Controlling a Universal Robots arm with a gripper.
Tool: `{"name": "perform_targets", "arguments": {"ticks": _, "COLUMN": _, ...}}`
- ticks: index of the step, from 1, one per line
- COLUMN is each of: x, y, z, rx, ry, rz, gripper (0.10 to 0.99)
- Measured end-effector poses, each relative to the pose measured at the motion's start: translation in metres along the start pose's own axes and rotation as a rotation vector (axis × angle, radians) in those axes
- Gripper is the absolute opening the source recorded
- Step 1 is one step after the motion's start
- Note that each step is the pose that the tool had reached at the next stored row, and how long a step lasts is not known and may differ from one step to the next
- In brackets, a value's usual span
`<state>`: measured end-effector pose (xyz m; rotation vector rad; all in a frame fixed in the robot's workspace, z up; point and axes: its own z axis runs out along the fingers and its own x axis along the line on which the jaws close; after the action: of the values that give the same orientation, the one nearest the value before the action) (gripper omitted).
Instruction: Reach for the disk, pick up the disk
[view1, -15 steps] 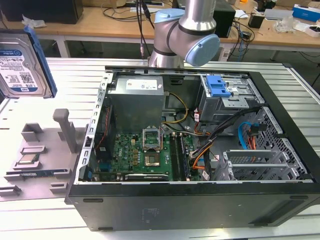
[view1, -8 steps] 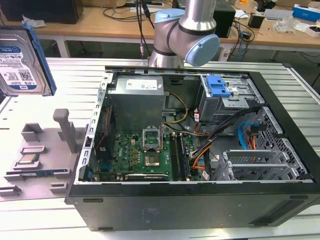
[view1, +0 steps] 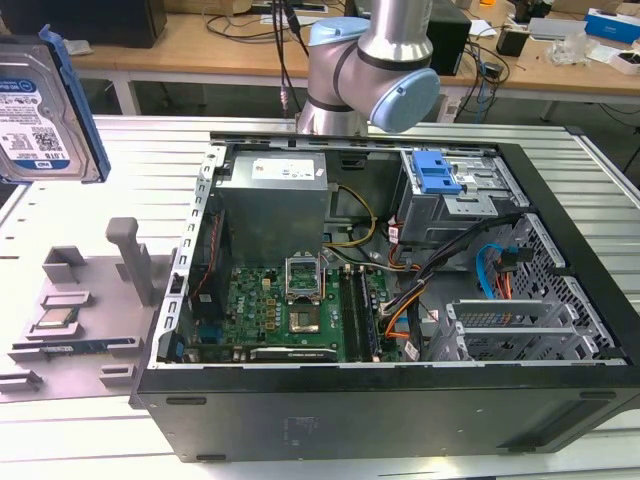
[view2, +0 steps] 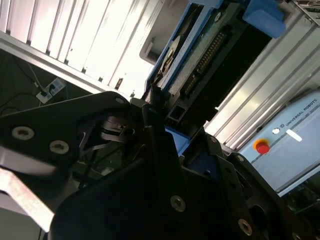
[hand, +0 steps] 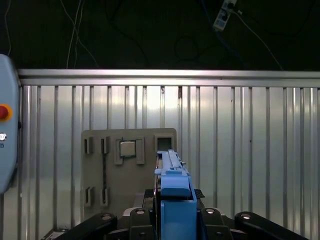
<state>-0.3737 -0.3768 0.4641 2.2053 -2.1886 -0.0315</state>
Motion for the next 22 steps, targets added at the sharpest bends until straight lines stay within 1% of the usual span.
{"name": "perform_targets", "arguments": {"ticks": 7, "x": 0.0001, "y": -0.0002, "z": -0.0134, "rx": 0.0, "ry": 0.0, "rz": 0.0, "gripper": 0.365}}
{"name": "perform_targets", "arguments": {"ticks": 22, "x": 0.0004, "y": -0.0009, "z": -0.0353, "rx": 0.0, "ry": -0.0001, "rz": 0.0, "gripper": 0.365}}
